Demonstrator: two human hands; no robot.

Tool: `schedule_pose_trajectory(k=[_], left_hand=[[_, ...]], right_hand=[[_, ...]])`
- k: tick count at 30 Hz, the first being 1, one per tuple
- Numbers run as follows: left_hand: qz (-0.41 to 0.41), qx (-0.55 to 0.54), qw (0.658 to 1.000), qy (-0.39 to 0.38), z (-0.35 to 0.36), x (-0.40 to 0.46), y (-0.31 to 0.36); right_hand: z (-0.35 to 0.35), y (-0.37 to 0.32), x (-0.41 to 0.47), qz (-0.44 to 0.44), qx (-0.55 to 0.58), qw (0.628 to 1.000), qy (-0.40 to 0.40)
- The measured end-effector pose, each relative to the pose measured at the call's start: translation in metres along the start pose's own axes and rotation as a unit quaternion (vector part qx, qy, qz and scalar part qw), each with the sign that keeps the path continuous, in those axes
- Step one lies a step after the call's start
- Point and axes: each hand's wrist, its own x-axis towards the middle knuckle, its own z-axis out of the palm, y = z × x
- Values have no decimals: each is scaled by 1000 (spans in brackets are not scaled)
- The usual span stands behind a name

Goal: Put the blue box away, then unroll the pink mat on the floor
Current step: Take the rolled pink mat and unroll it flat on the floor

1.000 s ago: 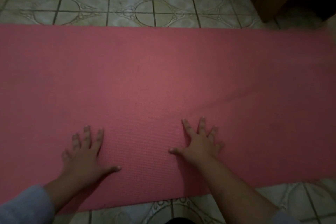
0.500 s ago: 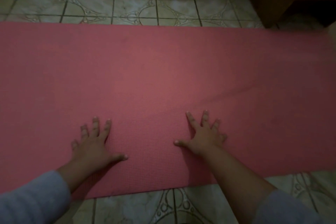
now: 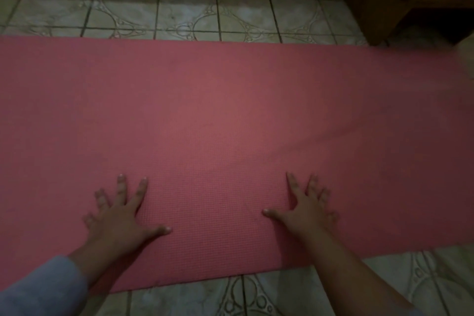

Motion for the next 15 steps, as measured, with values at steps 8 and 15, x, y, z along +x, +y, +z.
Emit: schedule_pose_trajectory(k=[8, 15], left_hand=[[2, 10, 1000, 4, -1, -3, 0], [7, 5, 1000, -6, 10, -20, 5]], right_hand=[[-2, 1, -3, -8, -6, 1000, 3], [2, 19, -10, -7, -30, 999, 10]])
